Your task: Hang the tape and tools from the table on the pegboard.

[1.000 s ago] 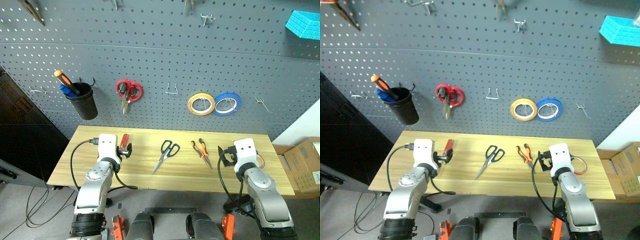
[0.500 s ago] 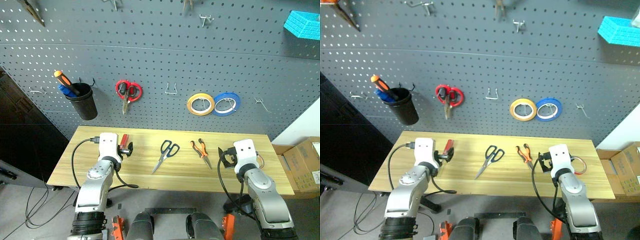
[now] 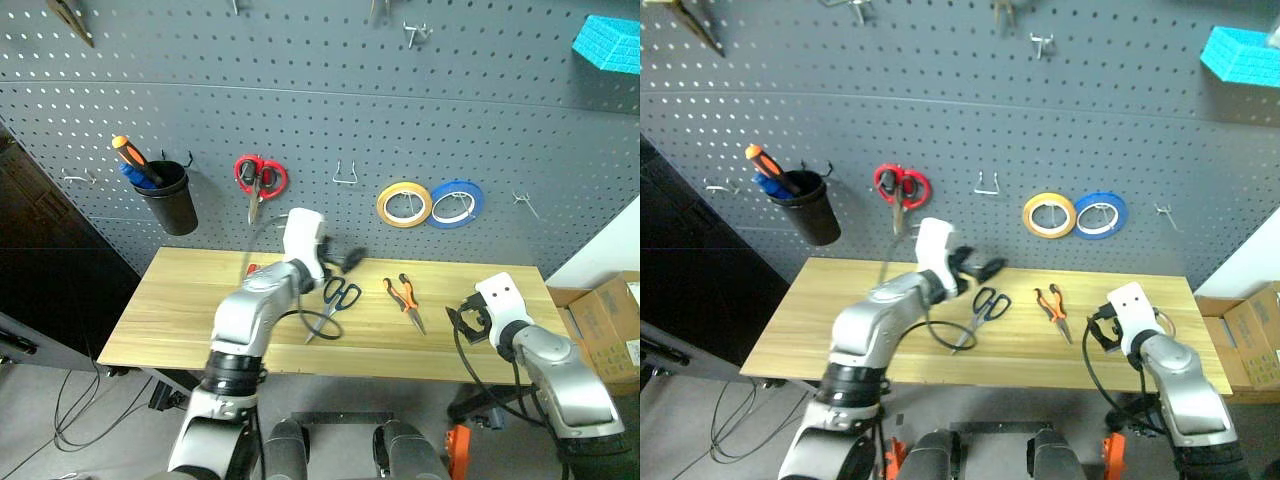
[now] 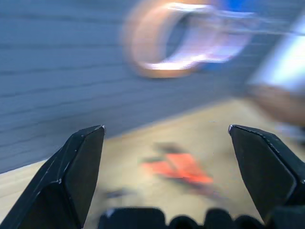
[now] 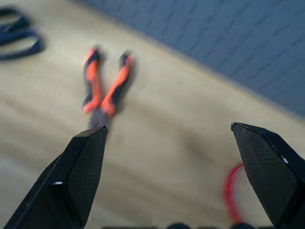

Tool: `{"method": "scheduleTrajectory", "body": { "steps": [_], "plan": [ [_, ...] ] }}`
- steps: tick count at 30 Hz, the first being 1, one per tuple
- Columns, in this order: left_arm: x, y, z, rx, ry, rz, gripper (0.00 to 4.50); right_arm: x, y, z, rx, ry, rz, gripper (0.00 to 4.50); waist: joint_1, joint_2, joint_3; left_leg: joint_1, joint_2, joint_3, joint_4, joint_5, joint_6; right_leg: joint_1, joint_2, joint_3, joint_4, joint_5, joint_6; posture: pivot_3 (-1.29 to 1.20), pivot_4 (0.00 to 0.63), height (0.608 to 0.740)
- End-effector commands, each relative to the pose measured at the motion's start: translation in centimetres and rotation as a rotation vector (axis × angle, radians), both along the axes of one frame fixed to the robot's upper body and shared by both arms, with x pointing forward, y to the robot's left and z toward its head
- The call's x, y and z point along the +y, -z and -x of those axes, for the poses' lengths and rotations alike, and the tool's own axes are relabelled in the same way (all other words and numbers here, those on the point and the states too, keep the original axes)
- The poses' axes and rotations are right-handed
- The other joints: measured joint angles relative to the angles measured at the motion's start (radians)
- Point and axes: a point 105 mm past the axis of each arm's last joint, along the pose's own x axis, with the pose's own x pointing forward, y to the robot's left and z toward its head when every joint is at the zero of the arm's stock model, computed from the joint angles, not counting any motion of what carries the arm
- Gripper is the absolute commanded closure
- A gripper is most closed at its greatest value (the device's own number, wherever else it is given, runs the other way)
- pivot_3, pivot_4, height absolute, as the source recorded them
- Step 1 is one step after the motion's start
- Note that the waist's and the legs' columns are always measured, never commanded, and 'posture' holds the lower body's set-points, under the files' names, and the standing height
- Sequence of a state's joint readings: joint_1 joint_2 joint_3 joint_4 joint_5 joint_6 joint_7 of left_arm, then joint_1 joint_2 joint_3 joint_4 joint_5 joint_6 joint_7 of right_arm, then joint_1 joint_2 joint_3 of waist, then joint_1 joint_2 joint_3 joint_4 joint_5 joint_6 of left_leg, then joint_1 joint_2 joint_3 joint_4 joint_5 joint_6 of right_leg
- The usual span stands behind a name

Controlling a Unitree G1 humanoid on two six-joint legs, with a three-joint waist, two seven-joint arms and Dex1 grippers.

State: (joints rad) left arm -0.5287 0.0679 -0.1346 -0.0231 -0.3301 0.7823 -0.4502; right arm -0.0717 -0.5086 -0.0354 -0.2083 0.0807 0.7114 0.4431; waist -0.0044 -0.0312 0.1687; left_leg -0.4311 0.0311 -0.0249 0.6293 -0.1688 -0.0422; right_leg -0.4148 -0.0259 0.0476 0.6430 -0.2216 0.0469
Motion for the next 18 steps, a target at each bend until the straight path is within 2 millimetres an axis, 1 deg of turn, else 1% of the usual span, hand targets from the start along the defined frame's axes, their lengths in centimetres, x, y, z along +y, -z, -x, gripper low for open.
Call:
{"method": "scheduleTrajectory", "body": {
  "steps": [1, 5, 8, 12, 18],
  "plan": [
    [-2.7, 1.0, 2.1, 0.054, 0.161, 0.007, 0.04, -1.3, -0.3, -0.4, 0.043, -0.017, -0.022, 0.0, -0.013, 0.001, 0.013, 0.0, 0.0, 0.0, 0.0, 0.0, 0.0, 0.0, 0.0, 0.0, 0.0, 0.0, 0.0, -0.02, 0.229, 0.74],
    [-4.8, 1.9, 3.9, 0.108, 0.276, 0.02, 0.04, -2.9, -0.4, -1.5, 0.076, -0.006, -0.009, 0.0, -0.034, 0.004, 0.042, 0.0, 0.001, -0.001, -0.002, -0.001, 0.002, -0.002, 0.002, 0.001, 0.002, -0.001, 0.0, -0.04, 0.263, 0.74],
    [-5.7, 2.6, 4.4, 0.134, 0.301, 0.02, 0.04, -4.2, -0.4, -2.2, 0.091, -0.002, 0.022, 0.0, -0.035, 0.005, 0.061, -0.002, 0.001, -0.001, -0.001, -0.001, 0.002, -0.004, 0.003, 0.001, 0.003, -0.001, 0.0, -0.05, 0.287, 0.74],
    [-6.6, 3.1, 4.9, 0.174, 0.323, 0.04, 0.04, -5.3, -0.1, -2.9, 0.112, 0.0, 0.041, 0.0, -0.037, 0.004, 0.085, -0.003, 0.0, 0.0, -0.001, -0.001, 0.002, -0.005, 0.002, 0.003, 0.003, -0.001, 0.001, -0.05, 0.317, 0.74],
    [-7.2, 3.5, 5.0, 0.198, 0.33, 0.045, 0.04, -6.6, 1.2, -3.5, 0.158, 0.02, 0.042, 0.0, -0.039, 0.002, 0.12, -0.004, 0.0, 0.0, -0.002, -0.001, 0.002, -0.005, 0.002, 0.004, 0.002, -0.002, 0.002, -0.05, 0.35, 0.74]
  ]
}}
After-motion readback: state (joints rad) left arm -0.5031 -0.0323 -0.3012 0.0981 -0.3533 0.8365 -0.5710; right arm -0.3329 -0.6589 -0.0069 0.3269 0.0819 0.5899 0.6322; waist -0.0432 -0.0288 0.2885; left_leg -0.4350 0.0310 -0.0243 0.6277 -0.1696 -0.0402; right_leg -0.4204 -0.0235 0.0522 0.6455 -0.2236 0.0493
